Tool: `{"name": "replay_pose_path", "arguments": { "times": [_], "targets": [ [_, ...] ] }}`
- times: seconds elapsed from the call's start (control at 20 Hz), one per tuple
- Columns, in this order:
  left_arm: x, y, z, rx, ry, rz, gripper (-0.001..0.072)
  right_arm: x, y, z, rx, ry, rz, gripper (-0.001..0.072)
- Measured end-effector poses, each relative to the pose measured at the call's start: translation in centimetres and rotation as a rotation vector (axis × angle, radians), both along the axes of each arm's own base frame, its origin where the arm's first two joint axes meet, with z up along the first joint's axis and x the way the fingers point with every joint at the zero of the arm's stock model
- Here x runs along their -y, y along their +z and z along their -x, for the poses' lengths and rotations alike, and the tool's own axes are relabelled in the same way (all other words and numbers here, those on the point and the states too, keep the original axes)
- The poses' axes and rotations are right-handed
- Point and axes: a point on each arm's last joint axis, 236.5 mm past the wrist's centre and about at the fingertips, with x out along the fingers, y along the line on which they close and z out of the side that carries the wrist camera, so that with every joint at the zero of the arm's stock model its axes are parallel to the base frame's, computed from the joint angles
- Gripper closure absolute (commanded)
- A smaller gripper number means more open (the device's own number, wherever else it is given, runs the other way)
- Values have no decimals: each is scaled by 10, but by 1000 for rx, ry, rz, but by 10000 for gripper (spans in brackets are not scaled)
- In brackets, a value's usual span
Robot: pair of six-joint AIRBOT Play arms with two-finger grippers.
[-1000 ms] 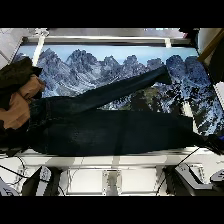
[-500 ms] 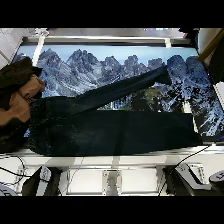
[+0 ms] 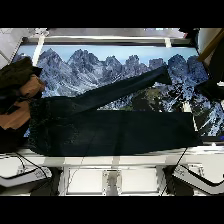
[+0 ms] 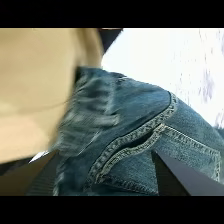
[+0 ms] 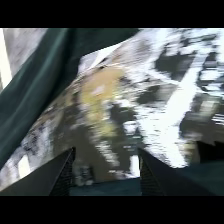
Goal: Fold the clothes and pants, and hang the long-sleeved shirts on hangers.
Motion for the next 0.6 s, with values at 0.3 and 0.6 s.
{"name": "replay_pose_path", "arguments": {
  "times": [0.3,0.6],
  "targets": [
    [-6,-51,-28,-83,-75,44,61,-36,-7,-19,-27,58,-49,277],
    [2,-72,-47,-74,-138,35,184,-49,-8,-16,-68,54,-108,277]
  ]
}}
